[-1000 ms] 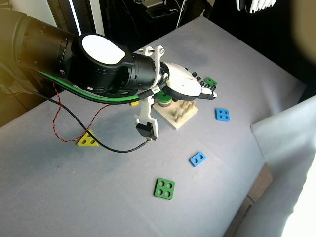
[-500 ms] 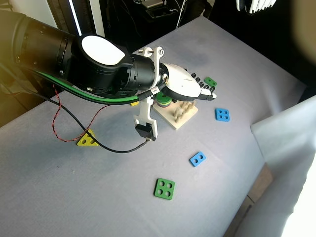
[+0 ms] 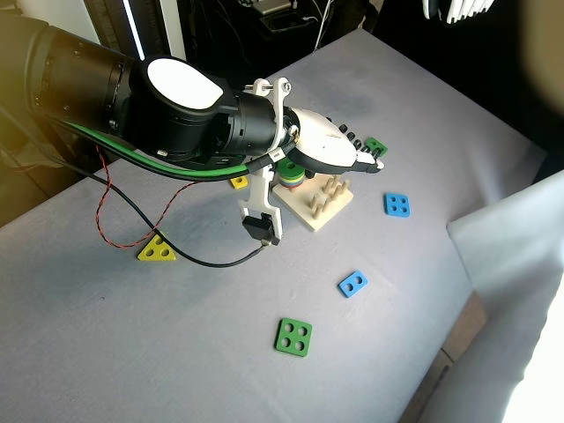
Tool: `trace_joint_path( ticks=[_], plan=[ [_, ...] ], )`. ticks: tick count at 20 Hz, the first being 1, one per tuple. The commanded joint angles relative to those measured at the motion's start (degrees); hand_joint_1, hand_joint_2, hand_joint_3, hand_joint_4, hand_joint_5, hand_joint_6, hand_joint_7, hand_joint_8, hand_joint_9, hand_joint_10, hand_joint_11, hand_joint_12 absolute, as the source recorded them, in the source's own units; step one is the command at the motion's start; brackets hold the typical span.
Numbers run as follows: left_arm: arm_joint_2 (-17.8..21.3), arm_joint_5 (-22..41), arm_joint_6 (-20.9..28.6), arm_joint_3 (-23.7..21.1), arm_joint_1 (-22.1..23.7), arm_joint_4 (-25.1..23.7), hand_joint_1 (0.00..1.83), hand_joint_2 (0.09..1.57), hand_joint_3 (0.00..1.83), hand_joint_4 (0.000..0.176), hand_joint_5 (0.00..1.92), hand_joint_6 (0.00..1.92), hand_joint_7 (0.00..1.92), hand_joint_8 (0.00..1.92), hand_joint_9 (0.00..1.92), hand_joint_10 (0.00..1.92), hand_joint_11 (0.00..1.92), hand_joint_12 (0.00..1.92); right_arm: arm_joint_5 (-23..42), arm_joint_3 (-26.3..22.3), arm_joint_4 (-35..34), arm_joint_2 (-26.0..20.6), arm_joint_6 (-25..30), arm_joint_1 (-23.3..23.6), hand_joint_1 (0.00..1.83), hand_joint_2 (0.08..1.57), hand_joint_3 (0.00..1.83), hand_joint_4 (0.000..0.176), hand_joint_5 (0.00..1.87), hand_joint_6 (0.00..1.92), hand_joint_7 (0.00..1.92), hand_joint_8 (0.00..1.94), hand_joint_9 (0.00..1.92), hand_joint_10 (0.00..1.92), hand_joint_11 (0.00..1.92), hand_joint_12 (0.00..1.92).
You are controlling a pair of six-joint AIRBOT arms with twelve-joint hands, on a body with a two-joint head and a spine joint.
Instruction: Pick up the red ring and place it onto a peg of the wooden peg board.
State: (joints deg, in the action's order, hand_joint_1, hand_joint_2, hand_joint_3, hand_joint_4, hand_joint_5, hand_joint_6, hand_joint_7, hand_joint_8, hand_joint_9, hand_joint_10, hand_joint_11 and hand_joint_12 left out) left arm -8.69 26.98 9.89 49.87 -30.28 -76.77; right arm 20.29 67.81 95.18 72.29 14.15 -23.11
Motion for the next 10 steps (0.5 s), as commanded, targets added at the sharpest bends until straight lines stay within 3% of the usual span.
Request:
trace_joint_path(
  ticks=[1,10],
  plan=[
    [0.1,0.4,-0.4,0.3,0.4,2.1,0.56,1.55,0.0,0.0,0.91,1.92,1.1,1.92,1.12,1.92,1.18,1.92,-0.3,0.0,-0.9,0.2,-0.2,0.3,1.07,1.02,0.0,0.176,1.2,0.62,0.37,0.0,0.15,0.0,0.0,0.0],
    [0.0,0.4,-0.3,0.3,0.4,2.1,0.57,1.55,0.0,0.0,0.91,1.92,1.11,1.92,1.14,1.92,1.2,1.92,-0.6,0.3,-0.9,0.2,-0.5,0.3,1.08,1.0,0.0,0.176,1.23,0.55,0.4,0.0,0.19,0.01,0.0,0.0]
  ],
)
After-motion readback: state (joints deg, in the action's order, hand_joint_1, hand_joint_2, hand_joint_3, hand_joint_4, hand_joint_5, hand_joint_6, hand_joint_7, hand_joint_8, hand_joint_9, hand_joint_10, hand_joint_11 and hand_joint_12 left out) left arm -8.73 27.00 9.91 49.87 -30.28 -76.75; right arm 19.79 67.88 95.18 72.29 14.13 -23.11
